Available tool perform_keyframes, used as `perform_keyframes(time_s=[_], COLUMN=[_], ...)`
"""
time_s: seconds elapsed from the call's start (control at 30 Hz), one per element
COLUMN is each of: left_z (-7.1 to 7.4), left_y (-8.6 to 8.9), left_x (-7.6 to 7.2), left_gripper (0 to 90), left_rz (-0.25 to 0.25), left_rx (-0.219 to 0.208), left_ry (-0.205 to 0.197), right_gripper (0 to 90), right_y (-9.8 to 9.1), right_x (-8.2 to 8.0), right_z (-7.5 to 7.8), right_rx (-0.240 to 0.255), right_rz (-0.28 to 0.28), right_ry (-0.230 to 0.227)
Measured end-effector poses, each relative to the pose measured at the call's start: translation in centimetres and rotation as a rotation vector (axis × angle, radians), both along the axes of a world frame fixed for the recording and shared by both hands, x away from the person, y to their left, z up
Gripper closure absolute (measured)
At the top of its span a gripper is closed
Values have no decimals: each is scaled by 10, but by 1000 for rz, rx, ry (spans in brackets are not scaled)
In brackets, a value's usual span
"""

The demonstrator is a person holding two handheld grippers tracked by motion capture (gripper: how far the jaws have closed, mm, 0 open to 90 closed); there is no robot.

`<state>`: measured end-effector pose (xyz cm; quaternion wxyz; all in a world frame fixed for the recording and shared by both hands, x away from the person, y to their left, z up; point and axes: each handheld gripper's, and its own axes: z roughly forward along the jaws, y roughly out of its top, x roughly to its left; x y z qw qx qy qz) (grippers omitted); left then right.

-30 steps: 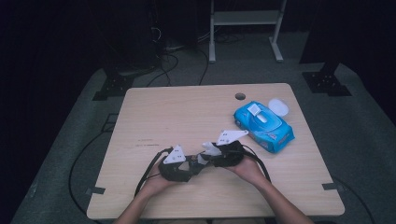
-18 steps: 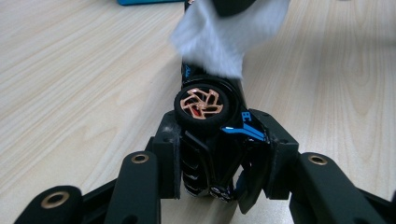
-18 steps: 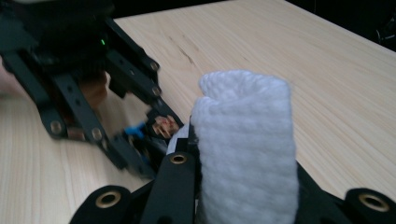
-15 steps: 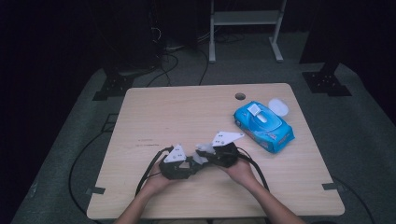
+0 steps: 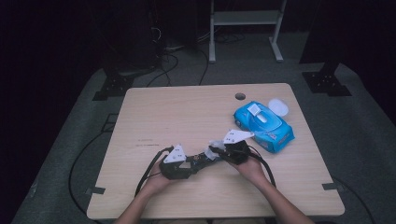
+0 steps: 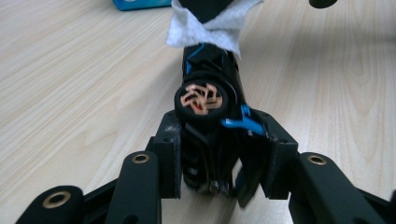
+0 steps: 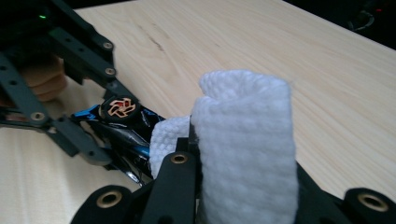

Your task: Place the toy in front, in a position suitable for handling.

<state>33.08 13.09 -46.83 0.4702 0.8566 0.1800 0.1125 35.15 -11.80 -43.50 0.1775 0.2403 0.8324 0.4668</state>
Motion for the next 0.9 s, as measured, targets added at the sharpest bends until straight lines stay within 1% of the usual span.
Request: perform_keyframes(time_s=[0.03,0.07,0.1,0.13,0.17,0.2,0.23,0.27,0.3,0.33,0.37,0.4,0.43,0.47,0.5,0.53,0.57,0.67,0.7,0.73,0.8,0.83,0.87,0.9], left_z=[0,0,0,0,0,0,0,0,0,0,0,0,0,0,0,0,0,0,0,0,0,0,0,0], left_y=[0,1,1,1,1,1,1,1,1,1,2,2,2,2,1,2,2,2,2,2,2,2,1,1], left_x=[0,0,1,0,0,0,0,0,0,0,0,0,0,0,0,0,1,0,0,0,0,0,0,0], left_gripper=[583,583,583,583,583,583,583,583,582,582,582,582,582,582,582,582,582,582,582,582,582,582,582,583], left_rz=[-2,0,1,0,-2,-2,-1,-4,-4,-3,2,2,-1,-1,-2,-2,-2,-2,-1,-1,-1,-1,-2,-3], left_rx=[1,-4,-3,-4,2,2,-2,4,4,4,-1,-1,-1,-1,-2,-2,-2,-3,-3,-3,-2,0,-1,-2], left_ry=[0,3,8,4,0,0,2,1,1,2,11,11,4,4,0,1,7,7,7,7,7,3,2,0], right_gripper=[798,798,799,799,799,799,799,799,799,798,794,794,732,732,642,565,532,435,433,433,454,546,673,762], right_y=[3,3,5,8,14,14,24,28,28,38,40,40,39,39,37,35,32,22,15,15,10,7,5,4], right_x=[-2,-2,-2,-3,-4,-4,-8,-10,-10,-11,-11,-11,-8,-8,-6,-6,-5,-7,-8,-8,-10,-12,-14,-16], right_z=[0,0,0,0,-1,-1,0,0,0,-2,-2,-2,0,0,1,2,3,10,13,13,13,12,11,6], right_rx=[-8,-8,-3,6,27,27,44,49,49,32,26,26,31,31,31,30,34,36,44,44,28,21,15,4], right_rz=[-5,-5,-2,2,21,21,55,66,66,94,95,95,103,103,107,97,96,84,81,81,61,51,51,58], right_ry=[-9,-9,-6,-2,5,5,2,5,5,4,1,1,36,36,37,42,58,44,45,45,20,5,-9,-9])
